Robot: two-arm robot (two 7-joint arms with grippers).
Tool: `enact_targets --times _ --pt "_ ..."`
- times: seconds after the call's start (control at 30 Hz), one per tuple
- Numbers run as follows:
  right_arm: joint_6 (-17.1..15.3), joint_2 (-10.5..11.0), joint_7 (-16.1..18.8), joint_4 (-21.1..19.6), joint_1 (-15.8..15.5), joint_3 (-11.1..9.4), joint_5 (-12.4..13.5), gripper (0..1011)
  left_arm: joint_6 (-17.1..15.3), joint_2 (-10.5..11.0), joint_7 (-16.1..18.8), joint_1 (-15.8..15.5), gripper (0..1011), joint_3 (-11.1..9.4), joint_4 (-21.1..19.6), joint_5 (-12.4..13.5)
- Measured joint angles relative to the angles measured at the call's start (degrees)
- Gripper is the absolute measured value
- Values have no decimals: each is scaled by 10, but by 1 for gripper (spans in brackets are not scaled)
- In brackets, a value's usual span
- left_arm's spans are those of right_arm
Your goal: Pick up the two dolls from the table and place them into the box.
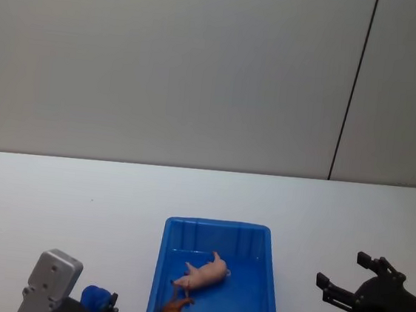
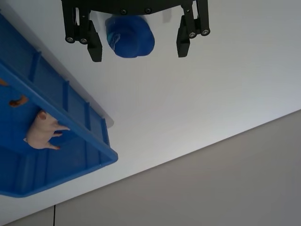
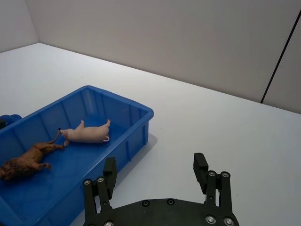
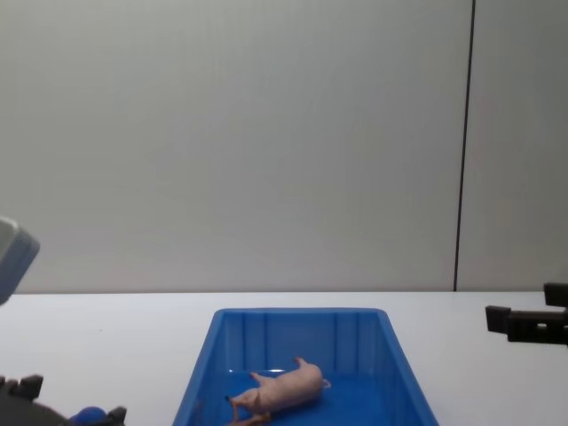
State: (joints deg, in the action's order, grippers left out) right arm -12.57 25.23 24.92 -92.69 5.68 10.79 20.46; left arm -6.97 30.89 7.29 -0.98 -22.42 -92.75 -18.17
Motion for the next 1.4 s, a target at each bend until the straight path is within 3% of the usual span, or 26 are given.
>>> enact_targets --times 0.4,0.9,1.4 --pt "0 1 0 0 0 0 0 1001 26 -10 -51 -12 988 3 54 -3" --pt "0 1 0 0 0 0 0 1001 47 -19 -97 -30 612 10 90 6" --pt "0 1 0 0 0 0 0 1001 79 -25 -128 -56 499 21 65 31"
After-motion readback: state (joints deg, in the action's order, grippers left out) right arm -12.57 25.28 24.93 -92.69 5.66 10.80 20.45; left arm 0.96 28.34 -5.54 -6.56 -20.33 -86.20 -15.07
